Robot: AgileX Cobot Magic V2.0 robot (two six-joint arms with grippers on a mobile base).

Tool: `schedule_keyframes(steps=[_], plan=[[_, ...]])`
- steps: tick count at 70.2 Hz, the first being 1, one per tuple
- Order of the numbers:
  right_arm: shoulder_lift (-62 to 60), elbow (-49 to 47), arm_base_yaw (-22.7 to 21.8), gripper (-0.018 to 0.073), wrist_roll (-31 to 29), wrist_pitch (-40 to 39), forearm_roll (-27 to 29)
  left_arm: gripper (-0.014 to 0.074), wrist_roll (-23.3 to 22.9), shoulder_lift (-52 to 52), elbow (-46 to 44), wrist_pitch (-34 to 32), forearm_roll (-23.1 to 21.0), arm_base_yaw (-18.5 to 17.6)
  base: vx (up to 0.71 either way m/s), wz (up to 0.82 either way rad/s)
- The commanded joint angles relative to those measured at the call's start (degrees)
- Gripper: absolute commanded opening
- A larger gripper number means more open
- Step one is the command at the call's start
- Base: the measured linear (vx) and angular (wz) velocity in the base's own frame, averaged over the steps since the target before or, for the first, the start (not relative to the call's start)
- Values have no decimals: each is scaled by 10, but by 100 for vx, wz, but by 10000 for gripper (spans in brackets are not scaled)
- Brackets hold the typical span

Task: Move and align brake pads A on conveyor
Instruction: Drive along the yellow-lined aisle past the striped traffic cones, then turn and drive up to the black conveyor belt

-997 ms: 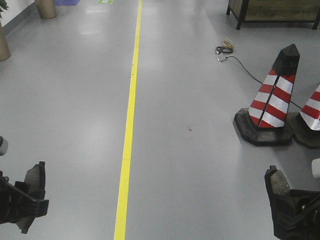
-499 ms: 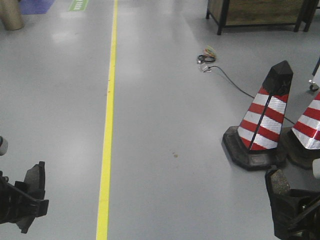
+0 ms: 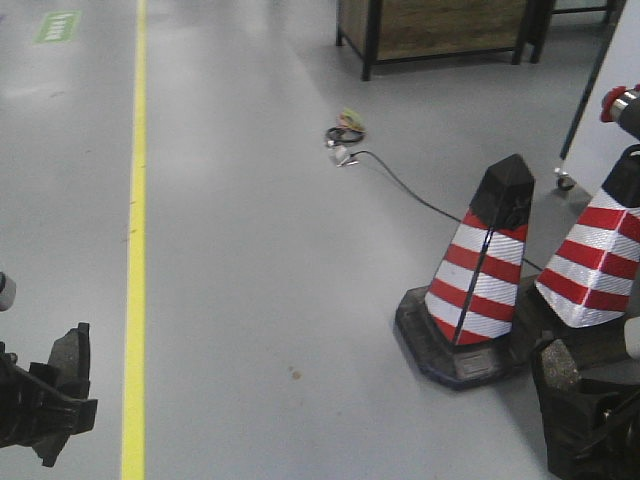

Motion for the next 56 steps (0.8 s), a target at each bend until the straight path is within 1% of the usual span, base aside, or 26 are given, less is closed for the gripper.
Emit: schedule_keyframes(steps=[1, 22, 56], plan=[[-2, -17, -1, -1, -5, -45, -4, 73, -2, -8, -15, -38, -3, -4, 51, -36], [-2, -17, -1, -1, -5, -41, -4, 73, -2, -8, -15, -37, -3, -4, 50, -43], [-2, -17, -1, -1, -5, -41, -4, 73, -2, -8, -15, -37, -3, -4, 46, -57]])
